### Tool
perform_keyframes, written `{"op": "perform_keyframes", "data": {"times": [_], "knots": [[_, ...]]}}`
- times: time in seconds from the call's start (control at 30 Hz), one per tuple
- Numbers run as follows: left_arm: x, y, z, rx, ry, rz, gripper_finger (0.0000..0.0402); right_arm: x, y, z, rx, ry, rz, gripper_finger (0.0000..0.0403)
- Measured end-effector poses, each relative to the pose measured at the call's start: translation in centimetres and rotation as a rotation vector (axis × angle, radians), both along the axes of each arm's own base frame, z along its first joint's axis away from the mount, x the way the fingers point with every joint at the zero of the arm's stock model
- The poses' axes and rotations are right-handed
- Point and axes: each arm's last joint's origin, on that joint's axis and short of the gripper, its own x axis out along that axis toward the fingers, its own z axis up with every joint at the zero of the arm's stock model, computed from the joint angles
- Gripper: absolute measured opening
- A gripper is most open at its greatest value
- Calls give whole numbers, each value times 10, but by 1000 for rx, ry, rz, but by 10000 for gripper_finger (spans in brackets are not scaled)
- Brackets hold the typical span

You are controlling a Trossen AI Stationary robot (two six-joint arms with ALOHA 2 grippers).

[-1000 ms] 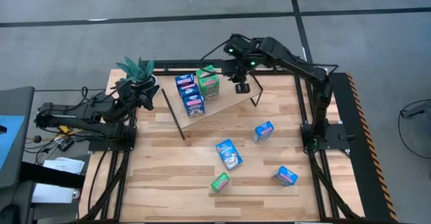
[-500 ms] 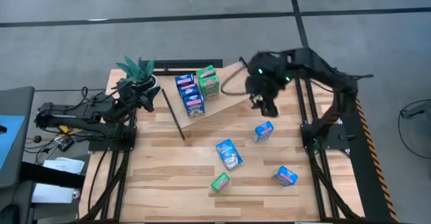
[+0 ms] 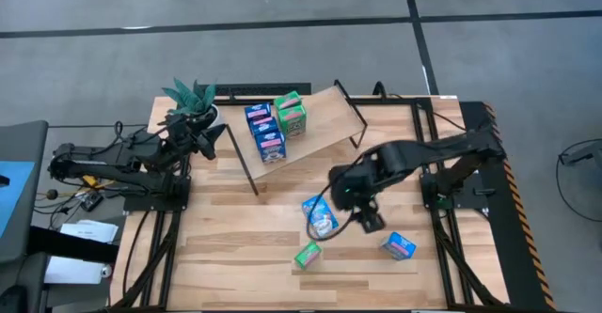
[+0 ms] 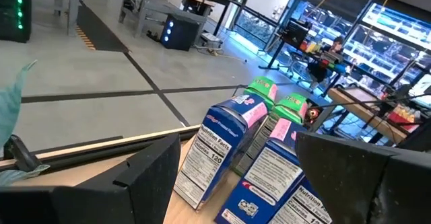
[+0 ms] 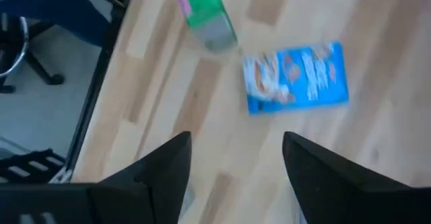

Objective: Stack cereal on shelf
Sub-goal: Put the green cereal box on the shelf and align it with the other green cereal boxes

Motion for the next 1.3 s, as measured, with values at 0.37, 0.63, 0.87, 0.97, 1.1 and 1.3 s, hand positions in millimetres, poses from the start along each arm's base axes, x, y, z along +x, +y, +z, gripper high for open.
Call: {"op": "perform_keyframes", "data": {"times": [0.37, 0.63, 0.87, 0.97, 1.1, 1.3], "knots": [[1, -2, -5, 0, 63, -92, 283, 57, 21, -47, 14, -108, 103, 329], [2, -3, -7, -9, 73, -132, 283, 70, 53, -86, -12, -62, 210, 351], [2, -3, -7, -42, 47, -128, 283, 72, 65, -85, -34, -113, 191, 352], [2, -3, -7, -51, 40, -127, 283, 74, 66, -84, -24, -127, 161, 352], [2, -3, -7, -52, 38, -127, 283, 74, 68, -84, -14, -132, 148, 352], [2, -3, -8, -52, 42, -126, 283, 72, 77, -83, -19, -150, 158, 352]]}}
